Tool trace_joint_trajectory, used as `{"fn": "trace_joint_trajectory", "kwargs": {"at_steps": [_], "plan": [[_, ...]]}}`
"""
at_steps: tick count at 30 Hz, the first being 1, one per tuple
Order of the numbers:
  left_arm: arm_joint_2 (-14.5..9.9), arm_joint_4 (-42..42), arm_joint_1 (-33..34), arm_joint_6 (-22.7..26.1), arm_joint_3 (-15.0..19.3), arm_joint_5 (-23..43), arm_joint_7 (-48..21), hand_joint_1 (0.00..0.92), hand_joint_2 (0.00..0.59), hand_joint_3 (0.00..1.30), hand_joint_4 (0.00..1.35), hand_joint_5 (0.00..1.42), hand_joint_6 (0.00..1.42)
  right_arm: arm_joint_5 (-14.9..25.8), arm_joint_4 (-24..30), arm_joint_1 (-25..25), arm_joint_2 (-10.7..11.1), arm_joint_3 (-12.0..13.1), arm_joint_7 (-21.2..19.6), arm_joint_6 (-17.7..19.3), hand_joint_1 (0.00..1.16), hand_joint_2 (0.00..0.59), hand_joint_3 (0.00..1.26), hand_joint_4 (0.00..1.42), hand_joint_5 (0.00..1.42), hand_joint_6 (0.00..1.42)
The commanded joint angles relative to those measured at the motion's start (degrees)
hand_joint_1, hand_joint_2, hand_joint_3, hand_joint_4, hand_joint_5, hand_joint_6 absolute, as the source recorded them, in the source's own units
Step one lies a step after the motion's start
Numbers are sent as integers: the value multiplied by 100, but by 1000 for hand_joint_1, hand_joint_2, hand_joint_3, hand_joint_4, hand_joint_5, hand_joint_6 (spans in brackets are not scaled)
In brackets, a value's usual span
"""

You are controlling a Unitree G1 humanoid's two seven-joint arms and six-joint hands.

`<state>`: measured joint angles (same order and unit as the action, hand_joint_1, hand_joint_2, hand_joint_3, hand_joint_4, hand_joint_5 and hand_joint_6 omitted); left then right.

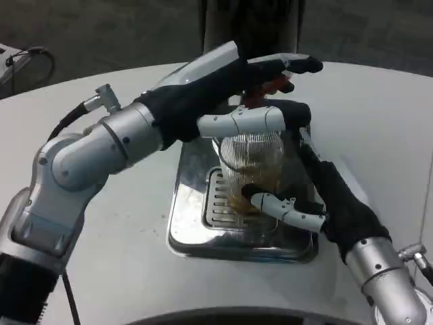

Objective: Grasp the cup under the faucet to collect the drink, then remove the cup.

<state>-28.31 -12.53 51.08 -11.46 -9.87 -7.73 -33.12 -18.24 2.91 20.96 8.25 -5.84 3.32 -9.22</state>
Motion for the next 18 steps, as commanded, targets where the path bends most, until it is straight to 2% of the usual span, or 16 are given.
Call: {"fn": "trace_joint_trajectory", "kwargs": {"at_steps": [1, 18], "plan": [[-101, 78, -100, 89, -58, -103, -177, 0, 0, 178, 91, 188, 122, 90, -128, 104, -112, -46, -109, 183, 675, 214, 0, 0, 0, 24], [-213, 348, -93, 225, -12, -47, -270, 0, 0, 180, 91, 186, 105, 100, -344, 214, -250, -161, -374, 400, 656, 217, 0, 0, 0, 0]]}}
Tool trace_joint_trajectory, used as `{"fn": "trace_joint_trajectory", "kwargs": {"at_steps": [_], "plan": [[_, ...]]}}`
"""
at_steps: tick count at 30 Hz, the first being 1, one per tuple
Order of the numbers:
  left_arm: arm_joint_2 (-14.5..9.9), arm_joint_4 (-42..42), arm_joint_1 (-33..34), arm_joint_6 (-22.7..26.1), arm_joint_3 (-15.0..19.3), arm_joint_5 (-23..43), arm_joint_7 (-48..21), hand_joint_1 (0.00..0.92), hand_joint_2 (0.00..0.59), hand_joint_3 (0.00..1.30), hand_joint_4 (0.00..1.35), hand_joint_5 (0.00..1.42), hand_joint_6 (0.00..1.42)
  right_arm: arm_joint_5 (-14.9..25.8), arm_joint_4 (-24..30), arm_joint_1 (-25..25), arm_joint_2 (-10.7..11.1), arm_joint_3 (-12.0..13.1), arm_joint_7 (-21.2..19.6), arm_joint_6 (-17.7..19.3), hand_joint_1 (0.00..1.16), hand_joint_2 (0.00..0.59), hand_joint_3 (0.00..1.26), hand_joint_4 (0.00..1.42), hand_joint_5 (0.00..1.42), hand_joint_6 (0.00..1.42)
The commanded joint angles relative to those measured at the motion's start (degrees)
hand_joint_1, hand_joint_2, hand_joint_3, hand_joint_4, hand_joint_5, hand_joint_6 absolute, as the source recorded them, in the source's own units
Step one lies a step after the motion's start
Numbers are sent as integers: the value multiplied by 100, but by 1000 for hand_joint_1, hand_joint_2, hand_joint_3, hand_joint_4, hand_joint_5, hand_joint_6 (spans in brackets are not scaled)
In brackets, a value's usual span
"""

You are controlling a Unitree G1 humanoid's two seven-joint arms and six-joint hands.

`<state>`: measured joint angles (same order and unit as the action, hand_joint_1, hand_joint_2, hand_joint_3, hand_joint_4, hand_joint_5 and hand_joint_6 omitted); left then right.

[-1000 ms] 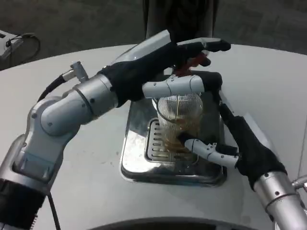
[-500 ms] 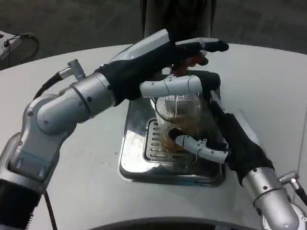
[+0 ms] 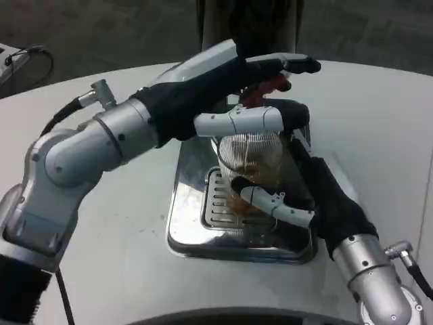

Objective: Grasp the cup under the faucet to collect the drink, then remove the cup.

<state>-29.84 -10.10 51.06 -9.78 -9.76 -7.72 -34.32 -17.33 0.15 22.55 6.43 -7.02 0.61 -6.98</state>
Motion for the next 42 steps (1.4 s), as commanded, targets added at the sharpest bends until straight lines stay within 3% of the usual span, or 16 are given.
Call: {"fn": "trace_joint_trajectory", "kwargs": {"at_steps": [1, 24, 33, 42], "plan": [[-66, 123, -88, 63, -23, -45, -155, 0, 0, 181, 91, 187, 103, 39, -92, 63, -84, -44, -103, 212, 656, 217, 0, 0, 0, 0], [-154, 479, -24, 300, 66, 38, -361, 0, 0, 188, 102, 207, 80, -29, -442, 170, -420, -188, -533, 390, 654, 217, 0, 0, 11, 0], [-171, 518, 11, 337, 57, 34, -418, 0, 0, 188, 102, 208, 80, -188, -742, 286, -581, -232, -940, 331, 654, 217, 0, 0, 14, 0], [-186, 455, 35, 304, 58, 23, -453, 0, 0, 188, 102, 220, 80, -124, -907, 296, -612, -99, -1240, 551, 654, 217, 0, 1, 31, 0]]}}
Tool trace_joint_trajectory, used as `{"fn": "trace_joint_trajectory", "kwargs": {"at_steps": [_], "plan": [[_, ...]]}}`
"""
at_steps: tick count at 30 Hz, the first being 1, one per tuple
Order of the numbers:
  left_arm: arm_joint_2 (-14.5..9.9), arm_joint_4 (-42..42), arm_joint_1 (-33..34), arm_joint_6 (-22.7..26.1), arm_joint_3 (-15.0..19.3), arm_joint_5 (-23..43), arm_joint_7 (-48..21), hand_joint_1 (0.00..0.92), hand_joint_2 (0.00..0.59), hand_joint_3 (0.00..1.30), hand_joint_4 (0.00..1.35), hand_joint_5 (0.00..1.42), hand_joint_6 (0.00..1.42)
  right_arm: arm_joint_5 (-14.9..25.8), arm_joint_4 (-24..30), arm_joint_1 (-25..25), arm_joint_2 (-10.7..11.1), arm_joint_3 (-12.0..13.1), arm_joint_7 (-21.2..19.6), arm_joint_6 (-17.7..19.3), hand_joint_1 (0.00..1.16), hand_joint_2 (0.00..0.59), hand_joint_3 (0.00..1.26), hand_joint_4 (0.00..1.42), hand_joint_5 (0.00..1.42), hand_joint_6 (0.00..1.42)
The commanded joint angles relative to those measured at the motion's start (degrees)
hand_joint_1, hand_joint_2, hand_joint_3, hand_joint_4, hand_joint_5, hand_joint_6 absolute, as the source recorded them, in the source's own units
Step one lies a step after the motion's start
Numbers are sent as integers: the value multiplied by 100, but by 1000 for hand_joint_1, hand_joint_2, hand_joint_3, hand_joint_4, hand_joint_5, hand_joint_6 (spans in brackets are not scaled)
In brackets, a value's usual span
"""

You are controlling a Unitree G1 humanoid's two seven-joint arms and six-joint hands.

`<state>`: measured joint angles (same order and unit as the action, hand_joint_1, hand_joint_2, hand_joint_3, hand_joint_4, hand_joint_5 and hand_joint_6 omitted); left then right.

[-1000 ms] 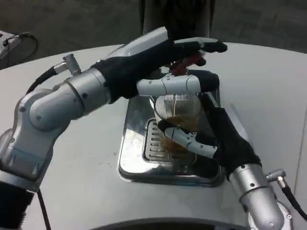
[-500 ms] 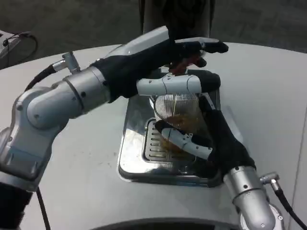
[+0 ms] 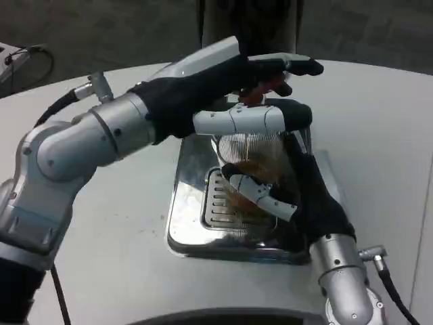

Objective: Grasp the cup under the faucet to collect the drink, then remove the cup.

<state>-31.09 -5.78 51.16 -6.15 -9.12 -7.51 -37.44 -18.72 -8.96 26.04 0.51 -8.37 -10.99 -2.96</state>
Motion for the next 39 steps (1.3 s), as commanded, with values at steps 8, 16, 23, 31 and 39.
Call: {"fn": "trace_joint_trajectory", "kwargs": {"at_steps": [8, 16, 23, 31, 39], "plan": [[-26, -57, 62, -87, -36, -11, -126, 0, 0, 188, 102, 222, 79, 122, -81, -61, 0, 5, 72, 231, 654, 218, 0, 2, 36, 0], [-46, -35, 50, -74, -17, 6, -148, 0, 0, 188, 102, 223, 86, 72, -3, -142, 3, -44, 76, 235, 654, 217, 0, 9, 54, 0], [-43, -2, 55, -61, -5, 37, -176, 0, 0, 188, 102, 223, 91, -36, -157, -64, -111, -108, -58, 154, 654, 217, 0, 17, 60, 0], [-99, 83, 43, -36, 23, 52, -231, 0, 0, 188, 102, 224, 93, -60, -519, 136, -292, -132, -270, 129, 654, 221, 0, 21, 61, 0], [-154, 107, 56, -12, 95, 70, -307, 0, 0, 182, 97, 230, 91, -134, -622, 117, -419, -169, -504, 139, 654, 224, 0, 22, 68, 0]]}}
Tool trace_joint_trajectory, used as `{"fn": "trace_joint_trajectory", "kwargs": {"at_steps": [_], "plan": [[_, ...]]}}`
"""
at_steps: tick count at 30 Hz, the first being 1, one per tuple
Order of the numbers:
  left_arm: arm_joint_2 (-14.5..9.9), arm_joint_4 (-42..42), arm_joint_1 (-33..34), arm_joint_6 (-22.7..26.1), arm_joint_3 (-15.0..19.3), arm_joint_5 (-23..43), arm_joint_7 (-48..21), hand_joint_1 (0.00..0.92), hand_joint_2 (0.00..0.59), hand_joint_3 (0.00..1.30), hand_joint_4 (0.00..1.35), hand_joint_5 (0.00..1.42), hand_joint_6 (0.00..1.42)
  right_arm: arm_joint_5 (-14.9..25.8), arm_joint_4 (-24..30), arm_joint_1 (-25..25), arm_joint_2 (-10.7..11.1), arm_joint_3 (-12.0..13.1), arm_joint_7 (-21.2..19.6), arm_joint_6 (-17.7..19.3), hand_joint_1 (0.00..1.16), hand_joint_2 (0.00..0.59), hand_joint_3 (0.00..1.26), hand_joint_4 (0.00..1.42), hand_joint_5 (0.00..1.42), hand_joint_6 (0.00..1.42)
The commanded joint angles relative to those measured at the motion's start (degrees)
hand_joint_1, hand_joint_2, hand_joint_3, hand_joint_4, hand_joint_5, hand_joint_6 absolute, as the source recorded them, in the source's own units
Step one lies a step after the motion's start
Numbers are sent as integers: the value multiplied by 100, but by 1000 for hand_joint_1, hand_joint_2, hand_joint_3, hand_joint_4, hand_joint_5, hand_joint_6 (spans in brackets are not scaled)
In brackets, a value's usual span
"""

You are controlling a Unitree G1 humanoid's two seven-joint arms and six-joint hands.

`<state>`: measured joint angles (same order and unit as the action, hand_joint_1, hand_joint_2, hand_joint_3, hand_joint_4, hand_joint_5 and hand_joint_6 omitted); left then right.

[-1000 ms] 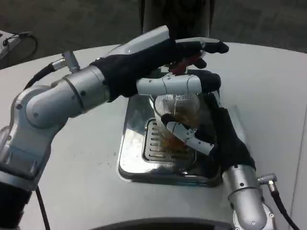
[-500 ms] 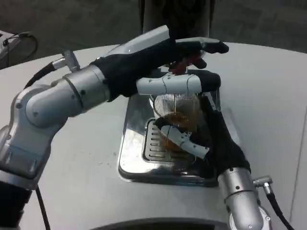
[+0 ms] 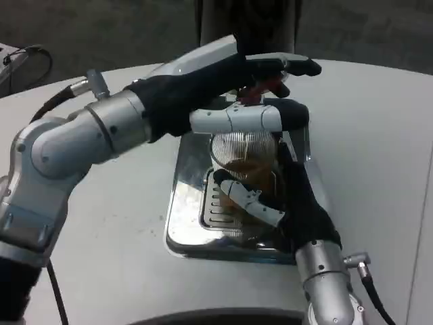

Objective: Grasp the cup under the faucet to collect the drink, then remove the cup.

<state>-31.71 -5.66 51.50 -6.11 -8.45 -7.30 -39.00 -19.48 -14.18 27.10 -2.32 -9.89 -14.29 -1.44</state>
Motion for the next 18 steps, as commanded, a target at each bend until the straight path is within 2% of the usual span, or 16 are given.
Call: {"fn": "trace_joint_trajectory", "kwargs": {"at_steps": [1, 8, 18], "plan": [[-97, 87, 29, -19, 42, 52, -167, 0, 0, 181, 96, 231, 90, -64, -104, 15, -173, -11, -222, -30, 654, 225, 0, 35, 76, 0], [-151, 79, 49, 7, 94, 57, -213, 0, 0, 179, 94, 234, 93, -199, -366, 116, -314, -116, -407, -24, 655, 225, 0, 105, 147, 1], [-261, 132, -63, 34, 199, 105, -199, 0, 0, 187, 113, 241, 95, -209, -976, 310, -612, -208, -975, 210, 675, 238, 98, 201, 238, 42]]}}
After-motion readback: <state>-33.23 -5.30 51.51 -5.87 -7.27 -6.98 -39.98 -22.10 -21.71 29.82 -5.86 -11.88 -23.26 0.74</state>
